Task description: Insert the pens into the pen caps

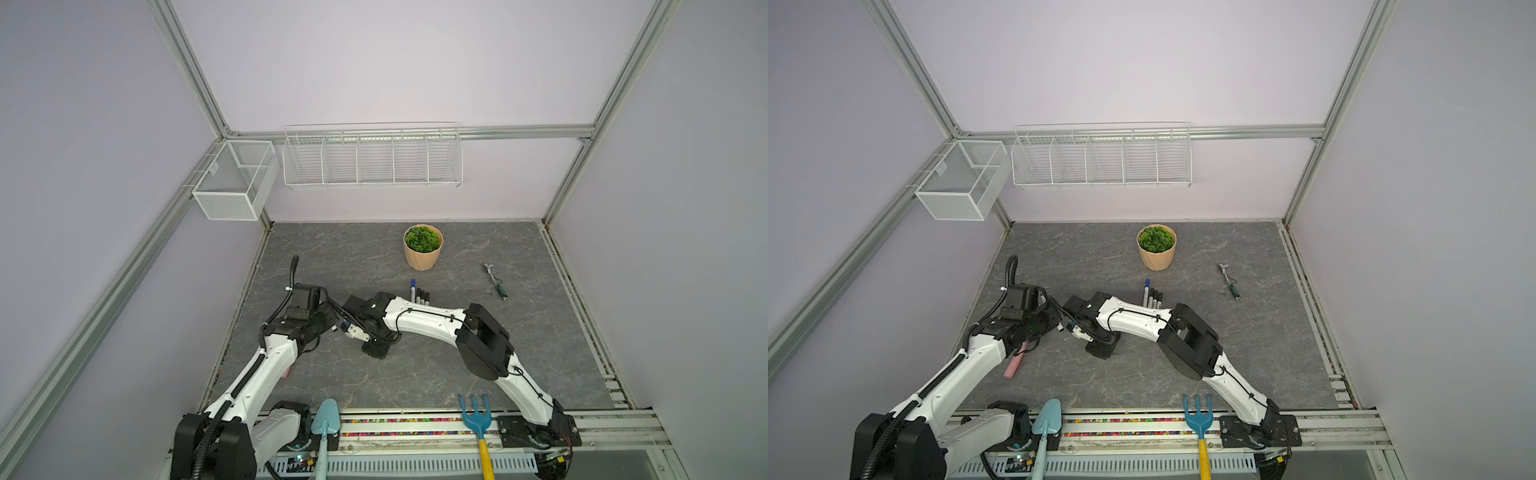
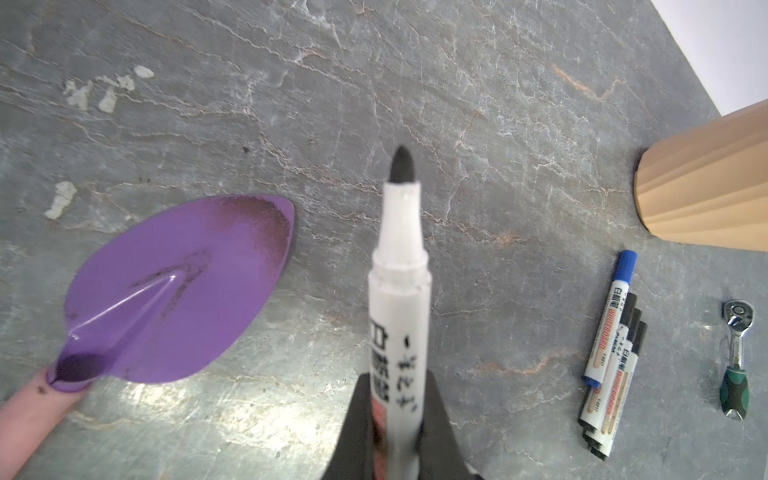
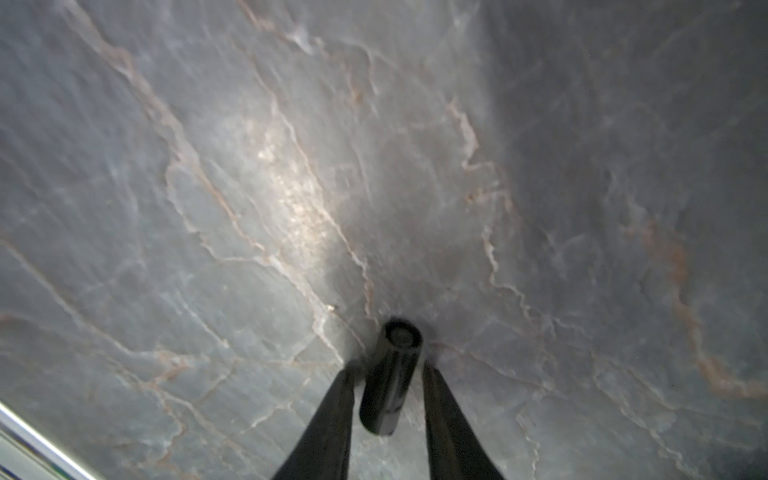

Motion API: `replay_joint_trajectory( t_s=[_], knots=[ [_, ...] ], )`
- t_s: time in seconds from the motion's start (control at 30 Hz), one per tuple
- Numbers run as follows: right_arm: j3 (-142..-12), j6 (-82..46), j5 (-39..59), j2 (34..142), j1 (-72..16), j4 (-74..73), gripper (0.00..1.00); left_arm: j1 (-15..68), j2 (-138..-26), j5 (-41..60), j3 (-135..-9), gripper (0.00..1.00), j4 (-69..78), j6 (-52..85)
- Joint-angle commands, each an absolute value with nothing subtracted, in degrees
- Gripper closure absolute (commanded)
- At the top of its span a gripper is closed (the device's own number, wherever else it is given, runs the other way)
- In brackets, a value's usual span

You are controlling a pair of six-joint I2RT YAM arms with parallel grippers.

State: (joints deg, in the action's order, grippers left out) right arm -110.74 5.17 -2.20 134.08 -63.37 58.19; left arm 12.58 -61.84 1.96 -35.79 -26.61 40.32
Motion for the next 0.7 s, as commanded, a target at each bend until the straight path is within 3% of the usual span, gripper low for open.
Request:
replay_joint_trajectory(
  t_s=[0.0, 0.23, 0.5, 0.67],
  knots=[
    [-108.76, 5.70, -5.17, 141.02, -61.89, 55.29, 0.67, 12.39, -62.13, 2.97, -34.97, 1.00, -25.05, 41.53],
    [-109.64, 7.12, -2.95, 142.64, -61.83, 53.30, 0.66, 12.39, -62.14, 2.71, -35.51, 1.00, -25.41, 41.52],
    [-111.37, 6.07, 2.11, 144.25, -59.57, 52.12, 0.92, 12.39, -62.84, 4.43, -35.33, 1.00, -24.14, 41.13],
    [-109.79, 5.67, 6.99, 136.74, -56.29, 46.55, 0.93, 12.64, -62.98, 6.47, -35.54, 1.00, -22.58, 39.77]
  ],
)
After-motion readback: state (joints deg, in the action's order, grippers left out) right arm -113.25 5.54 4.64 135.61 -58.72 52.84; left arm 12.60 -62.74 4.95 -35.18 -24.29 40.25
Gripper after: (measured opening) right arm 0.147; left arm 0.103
